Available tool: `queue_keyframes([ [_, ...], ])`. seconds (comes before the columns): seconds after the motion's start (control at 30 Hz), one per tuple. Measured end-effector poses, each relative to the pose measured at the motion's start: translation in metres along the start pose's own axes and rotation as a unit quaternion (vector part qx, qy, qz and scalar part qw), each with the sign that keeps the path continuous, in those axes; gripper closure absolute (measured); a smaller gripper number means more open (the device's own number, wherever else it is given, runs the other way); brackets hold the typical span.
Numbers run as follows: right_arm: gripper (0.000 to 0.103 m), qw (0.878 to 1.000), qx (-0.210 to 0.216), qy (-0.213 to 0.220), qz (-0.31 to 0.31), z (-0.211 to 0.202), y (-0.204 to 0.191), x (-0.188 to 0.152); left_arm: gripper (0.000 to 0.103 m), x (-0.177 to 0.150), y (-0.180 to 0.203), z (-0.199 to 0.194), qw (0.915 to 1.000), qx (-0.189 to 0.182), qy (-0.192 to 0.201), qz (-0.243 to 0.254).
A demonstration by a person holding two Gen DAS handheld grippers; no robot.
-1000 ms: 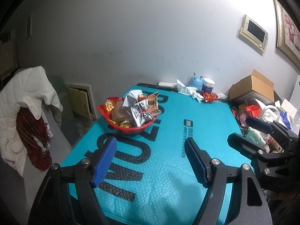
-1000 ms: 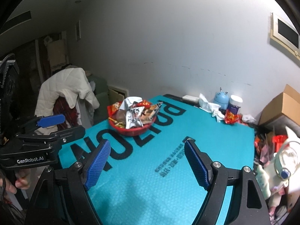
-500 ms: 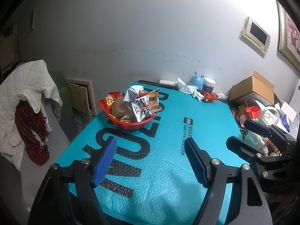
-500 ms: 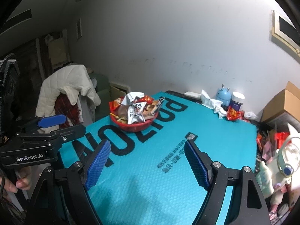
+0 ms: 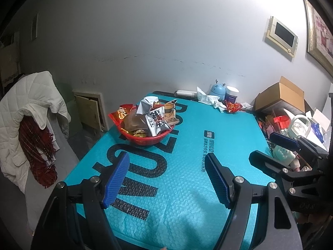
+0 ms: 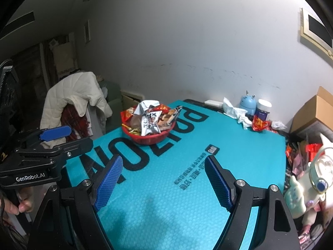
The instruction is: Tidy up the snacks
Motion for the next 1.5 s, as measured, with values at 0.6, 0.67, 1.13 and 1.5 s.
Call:
queue_keyframes([
  [0.6,0.021,1.000,0.002,-0.005,0.009,0.000,0.005,-0.009,0.029,-0.005,0.004,-0.002,1.0000,0.000,0.001,-0.002],
  [0.67,0.021,1.000,0.003,-0.005,0.010,0.000,0.006,-0.009,0.029,-0.006,0.003,-0.002,1.0000,0.002,-0.002,-0.005],
  [1.13,0.021,1.000,0.003,-0.010,0.014,0.002,0.008,-0.014,0.029,-0.009,0.004,0.003,0.9999,0.004,-0.012,-0.006],
  [1.5,0.021,1.000,0.008,-0.016,0.019,0.008,0.011,-0.018,0.029,-0.011,0.003,0.011,0.9997,0.009,-0.020,-0.011],
])
Point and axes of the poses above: each gripper's, at about its wrist camera, not at the fingertips, and z roughly the way its jaws point, y to its right, x to its top, the point moved 8 cm from there along z, roughly the way its jaws point, and after that the axes turned 5 degrees about -z, right-handed, at the moved point
